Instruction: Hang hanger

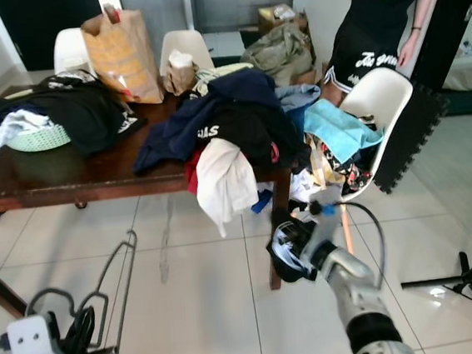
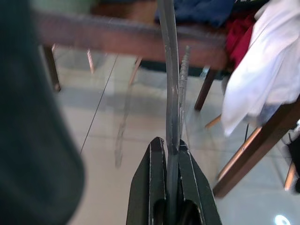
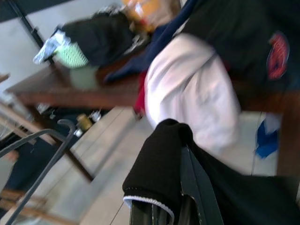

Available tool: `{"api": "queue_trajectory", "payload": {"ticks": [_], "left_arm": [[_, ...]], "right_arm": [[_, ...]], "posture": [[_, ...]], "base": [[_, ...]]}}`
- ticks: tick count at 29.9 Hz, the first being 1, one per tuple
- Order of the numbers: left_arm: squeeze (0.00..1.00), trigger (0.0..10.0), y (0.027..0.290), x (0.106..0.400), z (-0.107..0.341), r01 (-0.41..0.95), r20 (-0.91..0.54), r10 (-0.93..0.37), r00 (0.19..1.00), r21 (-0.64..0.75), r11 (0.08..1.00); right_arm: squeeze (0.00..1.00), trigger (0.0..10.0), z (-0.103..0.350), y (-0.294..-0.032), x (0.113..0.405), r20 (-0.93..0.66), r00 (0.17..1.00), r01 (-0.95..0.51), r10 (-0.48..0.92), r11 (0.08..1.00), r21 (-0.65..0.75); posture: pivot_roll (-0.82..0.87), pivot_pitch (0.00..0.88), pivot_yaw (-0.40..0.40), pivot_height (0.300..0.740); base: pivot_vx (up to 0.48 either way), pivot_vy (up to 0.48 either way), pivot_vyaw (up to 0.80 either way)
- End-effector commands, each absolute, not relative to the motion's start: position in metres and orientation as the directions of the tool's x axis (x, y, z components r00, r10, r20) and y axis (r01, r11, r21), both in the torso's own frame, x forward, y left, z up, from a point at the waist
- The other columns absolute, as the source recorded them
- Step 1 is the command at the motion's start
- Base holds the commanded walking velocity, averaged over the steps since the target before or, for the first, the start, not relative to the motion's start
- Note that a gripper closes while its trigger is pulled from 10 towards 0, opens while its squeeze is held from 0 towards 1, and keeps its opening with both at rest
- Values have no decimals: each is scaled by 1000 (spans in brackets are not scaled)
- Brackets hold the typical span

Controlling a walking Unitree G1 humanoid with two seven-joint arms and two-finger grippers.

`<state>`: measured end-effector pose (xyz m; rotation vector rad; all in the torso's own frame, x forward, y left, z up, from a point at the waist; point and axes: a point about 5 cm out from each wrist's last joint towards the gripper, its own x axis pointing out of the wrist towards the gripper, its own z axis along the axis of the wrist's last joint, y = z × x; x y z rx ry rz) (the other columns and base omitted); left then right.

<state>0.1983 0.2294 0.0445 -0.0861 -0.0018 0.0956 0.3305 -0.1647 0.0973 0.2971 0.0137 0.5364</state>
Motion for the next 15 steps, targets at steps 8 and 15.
{"api": "queue_trajectory", "payload": {"ticks": [8,15], "left_arm": [[0,10000,217,221,80,-53,86,59,994,-75,996],[0,10000,206,232,114,-26,161,36,986,-61,998]], "right_arm": [[0,10000,200,-147,356,369,793,-582,485,781,225],[0,10000,313,-122,353,667,594,-759,451,589,277]], "posture": [[37,0,-41,740],[47,0,-40,740]], "base": [[364,0,0],[366,0,0]]}}
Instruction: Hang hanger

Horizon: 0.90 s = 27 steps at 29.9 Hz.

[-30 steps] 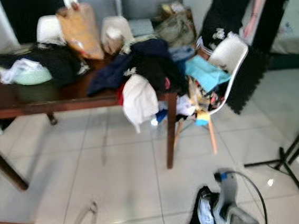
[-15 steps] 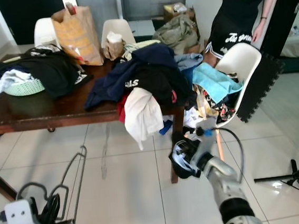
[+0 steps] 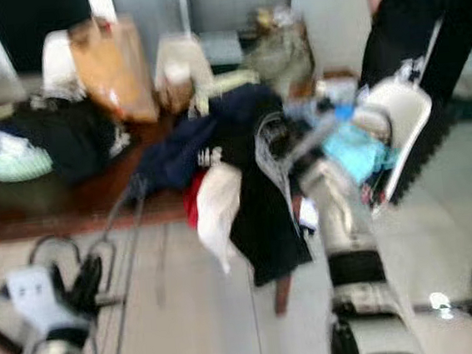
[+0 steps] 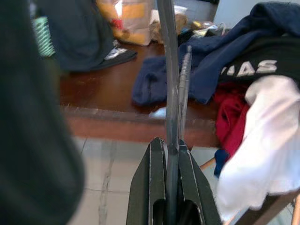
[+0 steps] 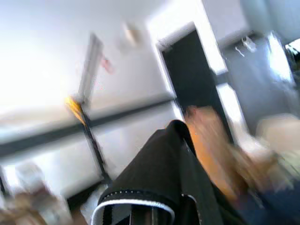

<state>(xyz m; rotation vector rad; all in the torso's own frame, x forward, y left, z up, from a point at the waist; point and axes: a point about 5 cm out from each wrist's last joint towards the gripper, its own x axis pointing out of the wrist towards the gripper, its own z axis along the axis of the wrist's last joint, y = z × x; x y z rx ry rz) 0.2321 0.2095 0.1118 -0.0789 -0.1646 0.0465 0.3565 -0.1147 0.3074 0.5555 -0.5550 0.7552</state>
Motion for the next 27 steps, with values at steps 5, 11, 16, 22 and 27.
{"api": "queue_trajectory", "payload": {"ticks": [5,11,16,22,27], "left_arm": [[0,10000,202,236,120,-22,166,33,985,-69,997],[0,10000,199,236,126,-36,161,47,986,-71,997],[0,10000,199,238,134,-47,173,58,983,-63,997],[0,10000,203,238,138,-94,177,100,979,-41,995],[0,10000,207,238,139,-132,176,136,975,-35,991]], "right_arm": [[0,10000,359,-96,343,732,466,-860,497,448,244],[0,10000,355,-72,343,644,511,-822,570,544,171],[0,10000,348,-44,339,571,535,-807,623,578,125],[0,10000,345,-36,334,537,538,-810,650,576,114],[0,10000,344,-34,333,519,549,-804,655,584,113]], "posture": [[59,0,-49,740],[69,0,-54,740],[77,0,-56,740],[73,0,-60,740],[67,0,-63,740]], "base": [[365,0,0],[365,0,0],[366,0,0],[366,0,0],[365,0,0]]}}
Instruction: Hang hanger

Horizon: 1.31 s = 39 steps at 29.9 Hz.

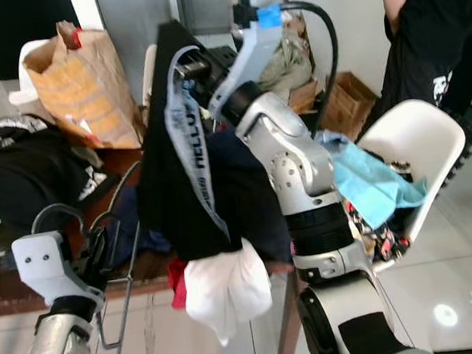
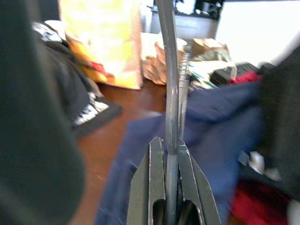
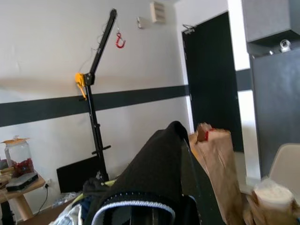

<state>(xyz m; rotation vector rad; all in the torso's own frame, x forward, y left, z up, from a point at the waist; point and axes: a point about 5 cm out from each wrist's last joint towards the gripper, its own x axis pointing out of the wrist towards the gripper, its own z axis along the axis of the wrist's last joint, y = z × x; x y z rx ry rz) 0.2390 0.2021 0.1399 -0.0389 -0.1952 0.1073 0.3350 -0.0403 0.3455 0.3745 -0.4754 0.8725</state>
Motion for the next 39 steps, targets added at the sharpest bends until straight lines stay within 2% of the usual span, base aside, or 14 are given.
{"api": "queue_trajectory", "payload": {"ticks": [1,4,7,9,10,11,13,15,16,20,21,25,33,39], "left_arm": [[0,10000,207,238,139,-132,176,136,975,-35,991],[0,10000,208,238,139,-152,176,155,972,-32,988],[0,10000,211,240,137,-192,149,193,970,-17,981],[0,10000,211,240,137,-192,149,193,970,-17,981],[0,10000,213,240,136,-213,141,213,967,-13,977],[0,10000,213,240,136,-213,141,213,967,-13,977],[0,10000,215,240,136,-245,135,244,960,-8,970],[0,10000,215,240,136,-245,135,244,960,-8,970],[0,10000,216,240,136,-250,134,249,959,-7,968],[0,10000,214,242,138,-248,138,247,959,-7,969],[0,10000,213,243,140,-246,143,245,959,-5,969],[0,10000,213,244,145,-254,159,250,955,7,967],[0,10000,226,247,166,-309,203,299,933,22,951],[0,10000,219,251,176,-237,200,221,955,61,970]], "right_arm": [[0,10000,344,-34,333,519,549,-804,655,584,113],[0,10000,336,-31,336,462,586,-772,666,631,71],[0,10000,316,-31,347,341,696,-678,632,735,22],[0,10000,316,-31,347,341,696,-678,632,735,22],[0,10000,305,-32,352,275,745,-629,608,778,-17],[0,10000,305,-32,352,275,745,-629,608,778,-17],[0,10000,280,-38,360,125,828,-537,547,837,-103],[0,10000,280,-38,360,125,828,-537,547,837,-103],[0,10000,268,-42,364,51,865,-491,499,863,-115],[0,10000,249,-54,370,-54,899,-438,435,893,-104],[988,10000,243,-59,371,-86,904,-426,419,900,-93],[1000,10000,237,-69,374,-113,914,-401,390,910,-107],[1000,10000,229,-103,386,-117,968,-243,222,945,-218],[1000,10000,203,-133,385,-246,957,-216,153,942,-255]], "posture": [[67,0,-63,740],[67,0,-64,740],[65,0,-69,740],[65,0,-69,740],[61,0,-67,740],[61,0,-67,740],[59,0,-73,740],[59,0,-73,740],[59,0,-73,740],[52,0,-71,740],[52,0,-71,740],[48,0,-69,740],[47,0,-66,740],[52,0,-73,740]], "base": [[360,0,0],[368,0,0],[187,0,0],[0,0,0],[0,0,0],[0,0,0],[0,0,0],[0,0,0],[0,0,0],[0,0,0],[0,0,0],[0,0,0],[0,0,0],[0,0,0]]}}
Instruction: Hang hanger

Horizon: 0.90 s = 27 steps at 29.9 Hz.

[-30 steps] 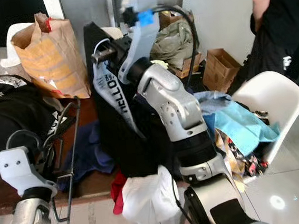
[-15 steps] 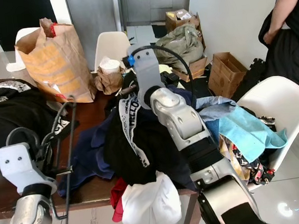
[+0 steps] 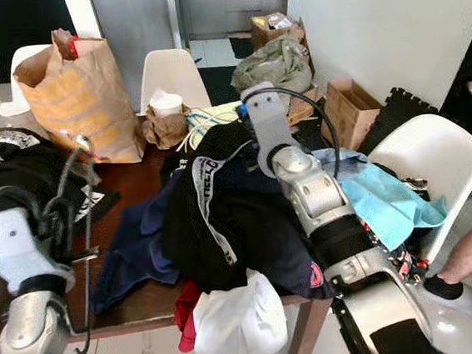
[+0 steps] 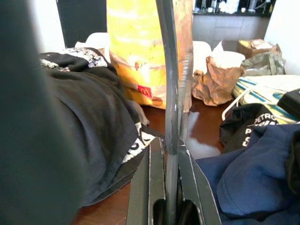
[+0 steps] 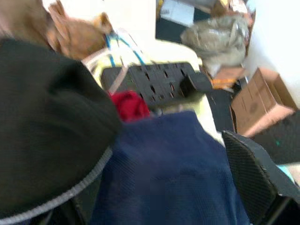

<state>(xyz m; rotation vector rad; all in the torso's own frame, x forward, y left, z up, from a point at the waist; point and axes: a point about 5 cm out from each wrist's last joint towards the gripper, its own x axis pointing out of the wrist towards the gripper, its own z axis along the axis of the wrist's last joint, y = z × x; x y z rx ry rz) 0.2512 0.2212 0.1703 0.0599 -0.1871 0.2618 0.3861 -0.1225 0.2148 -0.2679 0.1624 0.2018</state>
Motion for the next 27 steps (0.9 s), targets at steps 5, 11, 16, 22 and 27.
{"api": "queue_trajectory", "payload": {"ticks": [5,11,16,22,27], "left_arm": [[0,10000,217,251,182,-173,190,158,969,67,983],[0,10000,218,253,193,-85,178,73,981,64,994],[0,10000,220,252,206,-34,193,25,981,42,999],[0,10000,211,242,220,147,148,-163,975,117,982],[0,10000,206,231,221,295,51,-313,948,222,929]], "right_arm": [[1000,10000,193,-145,374,-339,896,-372,289,903,-215],[1000,10000,192,-151,360,-382,786,-567,486,813,-132],[1000,10000,201,-150,355,-325,750,-628,575,774,-79],[1000,10000,219,-140,324,-200,560,-828,804,548,-114],[1000,10000,229,-142,313,-156,481,-875,863,464,-136]], "posture": [[43,0,-65,740],[38,0,-58,740],[38,0,-57,740],[49,0,-63,740],[49,0,-64,740]], "base": [[0,0,0],[0,0,0],[0,0,0],[0,0,0],[0,0,0]]}}
